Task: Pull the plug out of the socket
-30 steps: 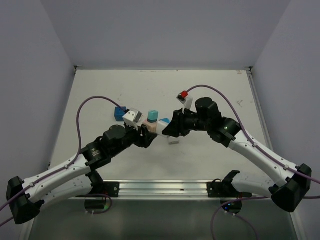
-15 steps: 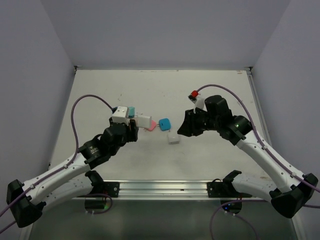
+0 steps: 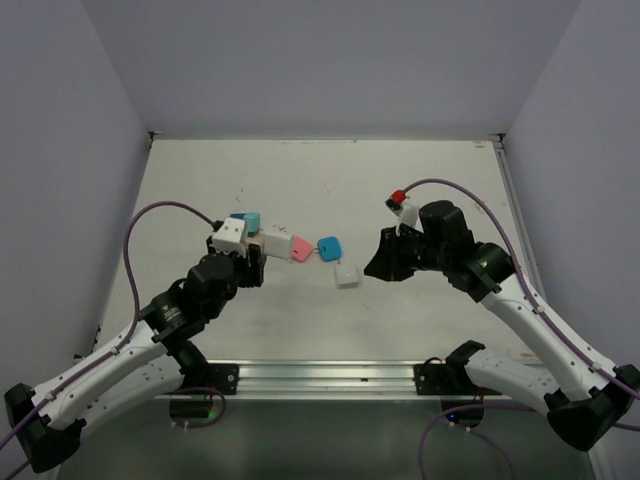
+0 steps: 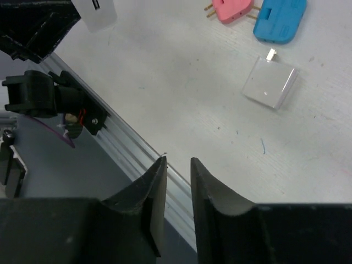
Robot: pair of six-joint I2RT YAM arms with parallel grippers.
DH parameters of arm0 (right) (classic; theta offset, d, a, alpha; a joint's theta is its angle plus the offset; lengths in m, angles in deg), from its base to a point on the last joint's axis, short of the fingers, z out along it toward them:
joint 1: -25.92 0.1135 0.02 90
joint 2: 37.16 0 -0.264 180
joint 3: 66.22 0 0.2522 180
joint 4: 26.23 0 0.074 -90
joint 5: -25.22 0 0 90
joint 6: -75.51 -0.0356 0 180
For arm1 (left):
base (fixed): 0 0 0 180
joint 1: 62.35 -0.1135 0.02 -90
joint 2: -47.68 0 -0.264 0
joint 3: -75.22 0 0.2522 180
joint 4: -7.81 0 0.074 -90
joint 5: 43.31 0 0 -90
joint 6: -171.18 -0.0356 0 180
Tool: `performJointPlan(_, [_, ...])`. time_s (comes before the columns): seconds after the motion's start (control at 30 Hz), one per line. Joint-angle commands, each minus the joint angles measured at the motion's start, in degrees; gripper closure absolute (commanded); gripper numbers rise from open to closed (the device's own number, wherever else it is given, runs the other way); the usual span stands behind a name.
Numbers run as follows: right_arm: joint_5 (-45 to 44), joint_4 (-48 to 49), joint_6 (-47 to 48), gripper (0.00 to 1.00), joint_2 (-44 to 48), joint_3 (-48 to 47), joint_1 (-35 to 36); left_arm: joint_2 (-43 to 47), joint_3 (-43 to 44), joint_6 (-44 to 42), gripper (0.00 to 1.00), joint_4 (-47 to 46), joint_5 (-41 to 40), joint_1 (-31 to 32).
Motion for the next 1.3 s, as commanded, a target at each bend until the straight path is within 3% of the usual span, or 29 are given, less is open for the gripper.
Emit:
performJointPlan(0.0, [1.61,8.83,-3.44,0.69,1.25,0.78,0.02,0.19,0.10,-7.06,1.00,-12.27,13.38,0.43])
performJointPlan(0.1, [1.44,15.15,-5.02,0.47,1.17,0.60,0.02,-2.54,0.89,-8.38,1.00,-12.98,23.23,0.43])
performJointPlan(0.2, [0.38,20.33,-7.22,0.35,0.11,0.69,0.10,-3.77,0.89,-8.91,1.00,-14.82,26.23,0.52])
performJointPlan(0.47, [-0.67,28.44,-12.50,0.17,-7.79,-1.85,1.95,-8.86,2.65,-9.09,1.00,-18.07,32.22,1.57])
performJointPlan(0.83, [-5.68,33.02,-17.51,0.18,-16.06,-2.83,6.26,-11.07,2.56,-8.12,1.00,-23.70,32.84,3.24])
performJointPlan(1.27, [-5.94,35.13,-19.71,0.34,-20.28,-3.27,9.94,-11.07,1.42,-6.36,1.00,-24.93,31.17,3.95])
